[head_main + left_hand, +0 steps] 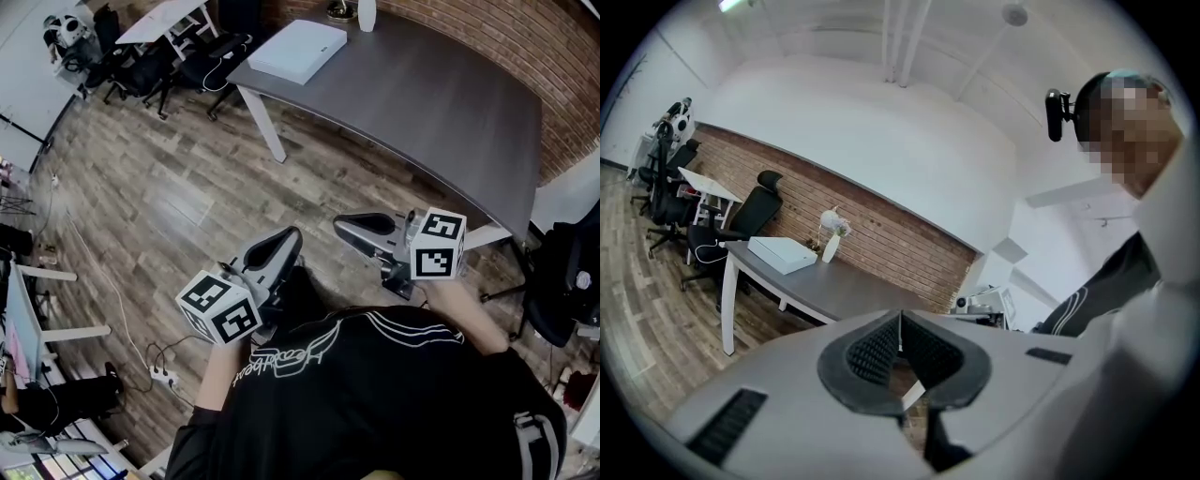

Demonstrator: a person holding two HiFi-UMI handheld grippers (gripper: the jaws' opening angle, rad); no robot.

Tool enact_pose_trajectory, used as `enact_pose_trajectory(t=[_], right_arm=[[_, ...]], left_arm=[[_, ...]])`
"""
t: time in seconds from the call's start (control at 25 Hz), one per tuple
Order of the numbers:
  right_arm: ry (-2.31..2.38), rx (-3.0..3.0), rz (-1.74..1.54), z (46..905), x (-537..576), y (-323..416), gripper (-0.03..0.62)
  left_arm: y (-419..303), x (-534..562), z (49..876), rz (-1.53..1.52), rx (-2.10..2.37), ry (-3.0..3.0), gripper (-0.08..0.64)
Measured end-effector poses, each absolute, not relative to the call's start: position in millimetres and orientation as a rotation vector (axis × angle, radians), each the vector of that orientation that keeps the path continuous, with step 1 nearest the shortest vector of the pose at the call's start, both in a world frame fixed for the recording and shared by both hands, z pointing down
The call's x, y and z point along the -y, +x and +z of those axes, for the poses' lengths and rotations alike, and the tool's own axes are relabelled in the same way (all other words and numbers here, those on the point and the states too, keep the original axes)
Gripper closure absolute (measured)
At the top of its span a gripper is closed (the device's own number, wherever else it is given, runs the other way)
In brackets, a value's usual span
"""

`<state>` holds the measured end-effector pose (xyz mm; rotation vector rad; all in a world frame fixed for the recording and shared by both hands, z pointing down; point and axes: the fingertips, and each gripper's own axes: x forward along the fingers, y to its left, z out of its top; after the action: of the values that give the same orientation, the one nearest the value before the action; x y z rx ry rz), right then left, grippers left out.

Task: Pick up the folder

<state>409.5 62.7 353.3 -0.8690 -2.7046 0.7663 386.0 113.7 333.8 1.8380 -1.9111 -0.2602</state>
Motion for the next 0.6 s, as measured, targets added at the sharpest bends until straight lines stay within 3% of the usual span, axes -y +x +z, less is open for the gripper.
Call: enact_pose_trajectory(t=[0.6], right_arm=[[-0.687,2.696,0.933,365,-16,144,0.595]], left_arm=[[112,-65,345,-0.253,1.743,1.888,0.549]])
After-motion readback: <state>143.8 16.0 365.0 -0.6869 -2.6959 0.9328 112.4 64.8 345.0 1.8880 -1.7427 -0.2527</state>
